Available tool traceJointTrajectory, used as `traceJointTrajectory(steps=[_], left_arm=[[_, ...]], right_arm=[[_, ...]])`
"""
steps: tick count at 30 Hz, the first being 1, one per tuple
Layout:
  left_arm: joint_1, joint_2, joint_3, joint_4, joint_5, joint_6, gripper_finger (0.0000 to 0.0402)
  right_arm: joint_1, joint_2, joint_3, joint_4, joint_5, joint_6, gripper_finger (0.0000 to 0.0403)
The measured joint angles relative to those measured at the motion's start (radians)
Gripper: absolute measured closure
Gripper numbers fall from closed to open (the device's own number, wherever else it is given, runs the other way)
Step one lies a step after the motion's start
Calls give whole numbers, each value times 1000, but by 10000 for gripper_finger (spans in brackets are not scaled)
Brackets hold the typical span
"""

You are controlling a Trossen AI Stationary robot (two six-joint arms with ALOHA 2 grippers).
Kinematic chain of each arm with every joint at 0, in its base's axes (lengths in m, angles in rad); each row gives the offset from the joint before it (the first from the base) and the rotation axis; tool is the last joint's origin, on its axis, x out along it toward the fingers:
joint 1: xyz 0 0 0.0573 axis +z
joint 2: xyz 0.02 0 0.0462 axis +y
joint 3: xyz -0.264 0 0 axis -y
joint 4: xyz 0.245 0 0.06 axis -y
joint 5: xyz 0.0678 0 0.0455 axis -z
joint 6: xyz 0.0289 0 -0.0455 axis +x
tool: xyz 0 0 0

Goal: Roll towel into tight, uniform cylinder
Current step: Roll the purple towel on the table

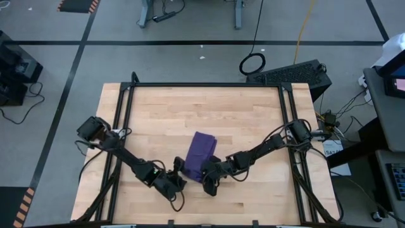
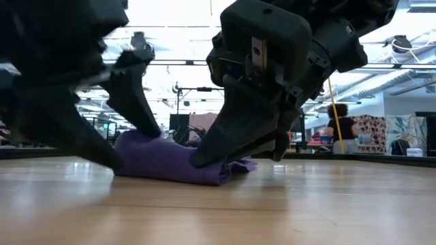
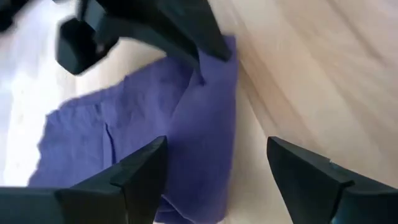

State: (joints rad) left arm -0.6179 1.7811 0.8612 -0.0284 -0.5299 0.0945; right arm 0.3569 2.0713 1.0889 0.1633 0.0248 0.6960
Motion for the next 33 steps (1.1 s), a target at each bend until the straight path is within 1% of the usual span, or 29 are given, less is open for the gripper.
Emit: traceJointTrajectory(steps=[2, 4, 7, 10, 15, 16, 17, 19, 22, 24, 26, 29, 33], left_arm=[[18, 12, 0, -14, 16, -4, 124], [32, 19, 0, -27, 38, -8, 132], [42, 24, 0, -25, 48, -30, 168], [56, 24, 0, -30, 66, -73, 226], [77, 24, 0, -33, 139, -123, 349], [81, 22, 0, -33, 152, -127, 369], [86, 21, 0, -33, 163, -134, 380], [96, 18, 0, -33, 186, -141, 381], [116, 14, 0, -29, 259, -144, 371], [136, 13, 2, -26, 321, -162, 372], [162, 13, 3, -21, 391, -178, 377], [197, 13, 4, -18, 471, -195, 381], [230, 13, 3, -20, 555, -203, 381]], right_arm=[[-4, 0, 0, 2, -9, 0, 372], [-4, 0, 0, 2, -11, 3, 372], [-4, 0, 0, 2, -10, 30, 372], [-5, 0, 0, 3, -7, 79, 372], [-14, 0, 0, 3, -9, 167, 372], [-15, 0, 0, 3, -9, 173, 372], [-16, 0, 0, 3, -9, 174, 371], [-16, 0, 0, 3, -8, 175, 371], [-16, -11, -1, 1, -5, 165, 365], [-15, -29, -1, -9, 5, 144, 350], [-13, -57, -5, -31, 28, 100, 328], [3, -98, -8, -63, 82, -29, 286], [74, -128, -5, -81, 211, -263, 229]])
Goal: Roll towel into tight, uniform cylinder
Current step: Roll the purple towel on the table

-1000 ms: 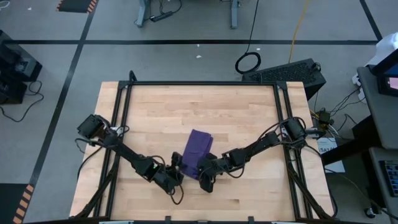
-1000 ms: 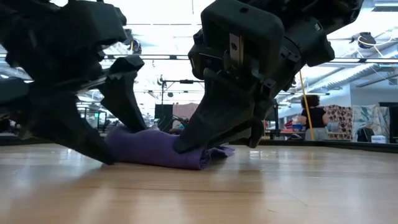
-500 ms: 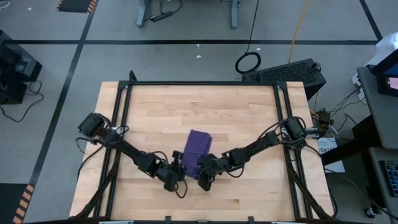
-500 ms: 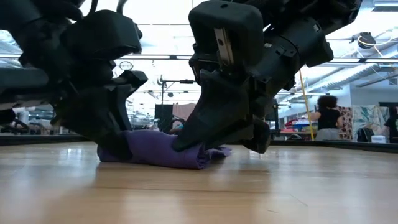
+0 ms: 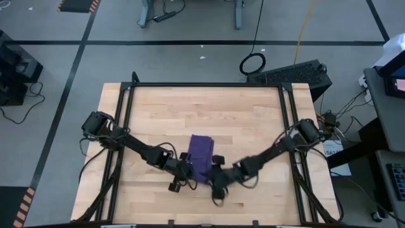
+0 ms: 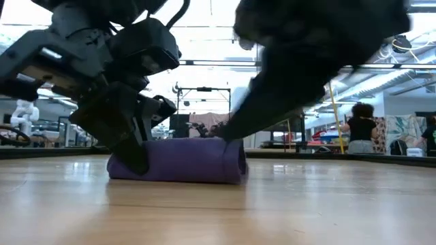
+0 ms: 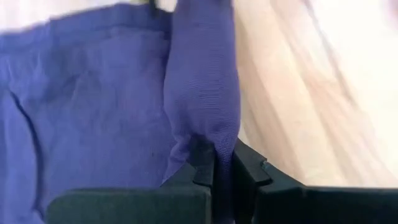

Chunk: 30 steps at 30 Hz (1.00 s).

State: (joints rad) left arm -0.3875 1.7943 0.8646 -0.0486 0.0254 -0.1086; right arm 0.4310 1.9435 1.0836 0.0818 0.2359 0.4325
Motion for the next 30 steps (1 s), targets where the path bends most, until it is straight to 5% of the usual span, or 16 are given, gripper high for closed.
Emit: traceJointTrajectory(steps=[9, 17, 25, 30], left_arm=[[45, 2, -2, -5, 142, -75, 381], [93, 4, -4, 23, 242, -123, 382], [94, 5, -5, 35, 254, -126, 380], [92, 6, -6, 65, 245, -148, 326]], right_arm=[[165, 45, 0, 16, 337, -236, 156], [161, 111, 4, 189, 349, -390, 160], [126, 135, 4, 196, 343, -378, 213], [99, 134, 5, 156, 306, -307, 245]])
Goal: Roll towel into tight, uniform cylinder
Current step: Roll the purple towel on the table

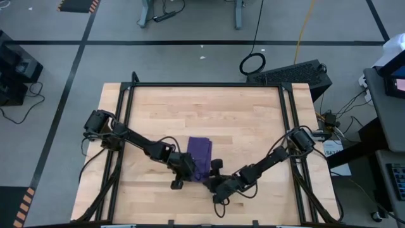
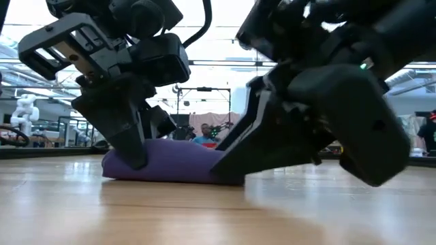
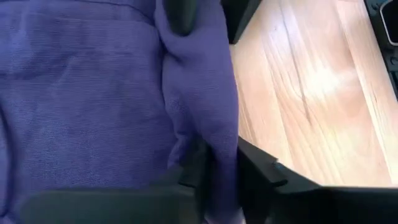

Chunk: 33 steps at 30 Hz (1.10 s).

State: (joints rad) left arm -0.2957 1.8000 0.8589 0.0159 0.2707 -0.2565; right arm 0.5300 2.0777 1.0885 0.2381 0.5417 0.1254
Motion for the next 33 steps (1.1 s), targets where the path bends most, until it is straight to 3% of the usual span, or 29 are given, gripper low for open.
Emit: traceJointTrajectory(steps=[7, 11, 13, 19, 25, 33], left_arm=[[-2, -1, 0, 4, -29, -45, 231], [-3, -38, 0, -47, -50, -71, 197], [-13, -81, -1, -115, -98, -72, 192], [-87, -220, -1, -299, -380, -79, 190], [-224, -251, 0, -184, -554, -28, 189], [-357, -140, 2, -99, -735, 89, 189]], right_arm=[[-43, -6, 3, -75, -108, 146, 253], [-56, -6, 3, -79, -140, 223, 261], [-67, -7, 4, -80, -173, 276, 270], [-102, -7, 5, -81, -286, 428, 306], [-137, -6, 3, -78, -386, 516, 319], [-191, -5, 2, -64, -566, 597, 321]])
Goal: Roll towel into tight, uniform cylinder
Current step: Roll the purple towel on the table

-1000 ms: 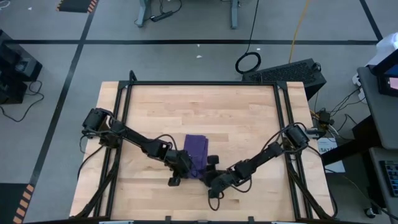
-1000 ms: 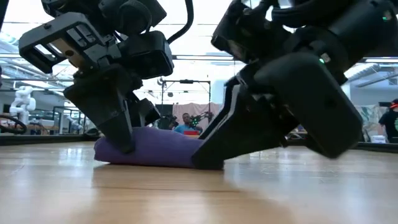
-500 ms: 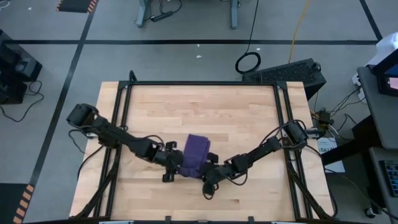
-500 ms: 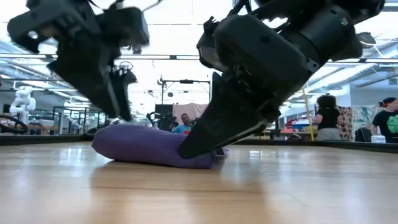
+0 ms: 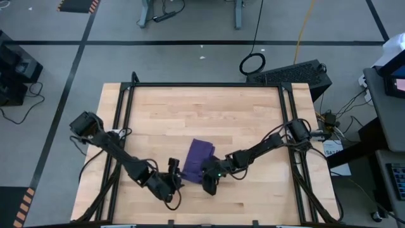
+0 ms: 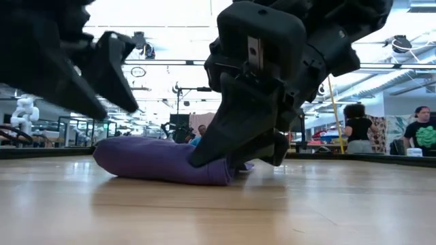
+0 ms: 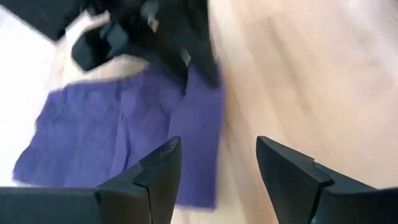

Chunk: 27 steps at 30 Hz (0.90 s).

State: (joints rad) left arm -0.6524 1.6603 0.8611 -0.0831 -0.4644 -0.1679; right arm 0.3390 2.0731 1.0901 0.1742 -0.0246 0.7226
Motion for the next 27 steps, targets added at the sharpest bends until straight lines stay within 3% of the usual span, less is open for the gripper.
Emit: traceJointTrajectory(steps=[8, 16, 20, 27], left_arm=[[-7, 75, -1, -4, -17, 41, 189], [19, 117, -1, -5, -16, 103, 196], [59, 117, -1, -13, 20, 97, 243], [157, 113, 5, -39, 228, 69, 380]], right_arm=[[-33, 0, -1, 13, -89, 26, 321], [-35, 2, -2, 46, -114, 25, 321], [-36, 2, -2, 45, -127, 25, 321], [-31, -20, -2, 26, -99, -41, 304]])
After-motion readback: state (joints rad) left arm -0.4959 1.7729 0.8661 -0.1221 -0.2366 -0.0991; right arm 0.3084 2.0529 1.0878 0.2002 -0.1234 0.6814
